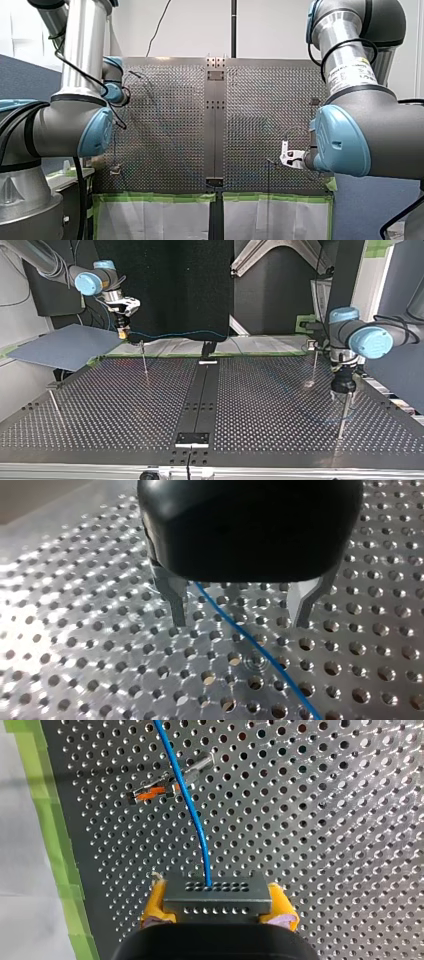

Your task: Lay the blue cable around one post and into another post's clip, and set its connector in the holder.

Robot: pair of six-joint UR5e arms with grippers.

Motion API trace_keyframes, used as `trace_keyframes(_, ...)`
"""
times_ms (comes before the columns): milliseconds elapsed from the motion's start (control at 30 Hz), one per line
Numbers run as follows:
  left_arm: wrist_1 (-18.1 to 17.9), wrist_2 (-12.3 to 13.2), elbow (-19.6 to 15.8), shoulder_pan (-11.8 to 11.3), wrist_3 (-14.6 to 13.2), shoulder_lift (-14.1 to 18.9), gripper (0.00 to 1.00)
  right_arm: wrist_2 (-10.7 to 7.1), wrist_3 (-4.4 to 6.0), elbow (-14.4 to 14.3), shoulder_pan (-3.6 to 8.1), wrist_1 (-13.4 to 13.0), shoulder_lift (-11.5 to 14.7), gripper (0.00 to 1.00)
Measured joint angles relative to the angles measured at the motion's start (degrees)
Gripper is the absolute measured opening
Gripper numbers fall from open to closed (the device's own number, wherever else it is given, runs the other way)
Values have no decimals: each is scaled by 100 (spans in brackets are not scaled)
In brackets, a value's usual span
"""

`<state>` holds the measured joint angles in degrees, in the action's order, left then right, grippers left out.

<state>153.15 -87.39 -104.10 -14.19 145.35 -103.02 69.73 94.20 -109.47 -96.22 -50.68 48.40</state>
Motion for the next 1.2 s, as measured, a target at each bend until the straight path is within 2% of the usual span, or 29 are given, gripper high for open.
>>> trace_keyframes(167, -273, 162, -211, -101, 284, 139, 100, 19, -4, 6, -20, -20, 2, 0)
trace_keyframes(333, -449, 435, -321, -177, 588, 315, 100, 24, -6, 9, -45, -17, 3, 0)
trace_keyframes(433, -465, 578, -383, -216, 683, 392, 100, 24, -7, 12, -54, -14, 4, 0)
trace_keyframes(567, -468, 648, -426, -241, 715, 437, 100, 24, -7, 15, -65, -8, 7, 0)
trace_keyframes(900, -539, 793, -891, -389, 505, 900, 100, 24, 5, 16, -84, 11, 9, 0)
trace_keyframes(1067, -506, 928, -1205, -349, 222, 1213, 100, 24, 18, 17, -96, 27, 10, 0)
trace_keyframes(1200, -341, 990, -1436, -287, -8, 1444, 100, 25, 20, 26, -115, 35, 13, 0)
